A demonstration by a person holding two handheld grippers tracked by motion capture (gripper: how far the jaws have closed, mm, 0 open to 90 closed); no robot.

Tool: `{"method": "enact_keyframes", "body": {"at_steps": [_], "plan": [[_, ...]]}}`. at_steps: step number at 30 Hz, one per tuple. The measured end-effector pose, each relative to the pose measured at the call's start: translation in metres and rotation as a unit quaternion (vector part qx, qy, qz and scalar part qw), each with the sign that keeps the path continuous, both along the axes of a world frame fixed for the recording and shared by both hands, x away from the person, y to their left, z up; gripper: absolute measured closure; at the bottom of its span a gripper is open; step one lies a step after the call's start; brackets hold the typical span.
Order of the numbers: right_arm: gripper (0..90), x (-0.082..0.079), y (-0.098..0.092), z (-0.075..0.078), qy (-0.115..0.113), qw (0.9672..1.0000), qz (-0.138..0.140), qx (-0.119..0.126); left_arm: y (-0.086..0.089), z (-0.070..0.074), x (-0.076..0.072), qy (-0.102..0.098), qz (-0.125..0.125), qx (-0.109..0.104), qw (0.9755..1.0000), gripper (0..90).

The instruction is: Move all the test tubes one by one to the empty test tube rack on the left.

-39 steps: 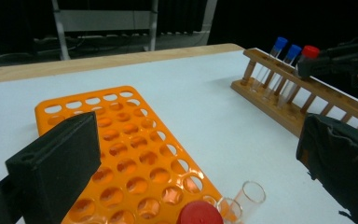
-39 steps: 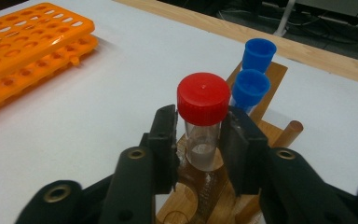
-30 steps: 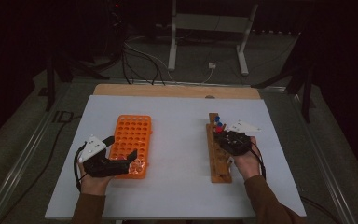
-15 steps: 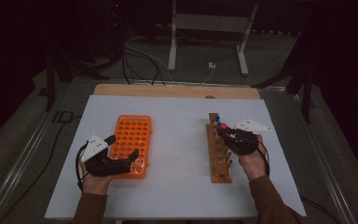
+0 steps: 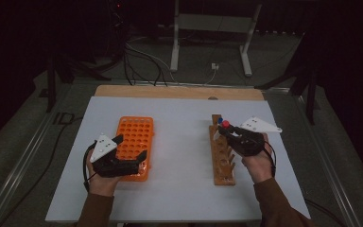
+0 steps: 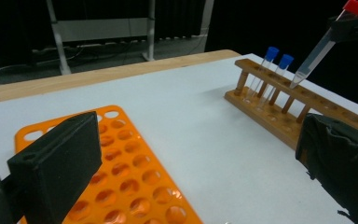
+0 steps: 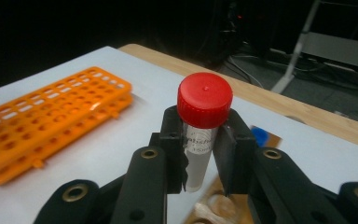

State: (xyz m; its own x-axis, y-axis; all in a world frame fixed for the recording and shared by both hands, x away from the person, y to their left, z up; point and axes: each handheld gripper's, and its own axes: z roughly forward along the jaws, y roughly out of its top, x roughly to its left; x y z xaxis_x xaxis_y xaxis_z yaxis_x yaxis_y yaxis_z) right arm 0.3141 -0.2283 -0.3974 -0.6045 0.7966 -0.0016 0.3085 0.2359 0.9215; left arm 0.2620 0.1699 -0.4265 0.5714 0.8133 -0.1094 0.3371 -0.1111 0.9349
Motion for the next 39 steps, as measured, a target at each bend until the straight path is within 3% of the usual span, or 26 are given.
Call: {"method": "enact_keyframes", "body": {"at_steps": [18,24,31,35,39], "plan": [[74.5,-0.008,0.053,0.003,0.014,0.9967,0.08,0.005,-0.043,0.013,0.005,-0.009,-0.036,0.0,0.9993,4.4],[74.4,-0.012,0.068,0.003,0.021,0.9944,0.104,0.007,-0.063,0.012,0.005,-0.005,-0.056,0.015,0.9983,8.1],[74.4,-0.018,0.085,0.004,0.022,0.9914,0.129,0.0,-0.088,0.009,0.003,0.005,-0.093,0.03,0.9952,16.8],[74.4,-0.02,0.092,0.003,0.026,0.9895,0.142,-0.001,-0.099,0.006,0.003,0.006,-0.099,0.048,0.9939,22.6],[74.4,-0.022,0.097,0.002,0.032,0.9875,0.154,0.006,-0.104,0.002,0.004,0.006,-0.094,0.054,0.9941,33.1]]}}
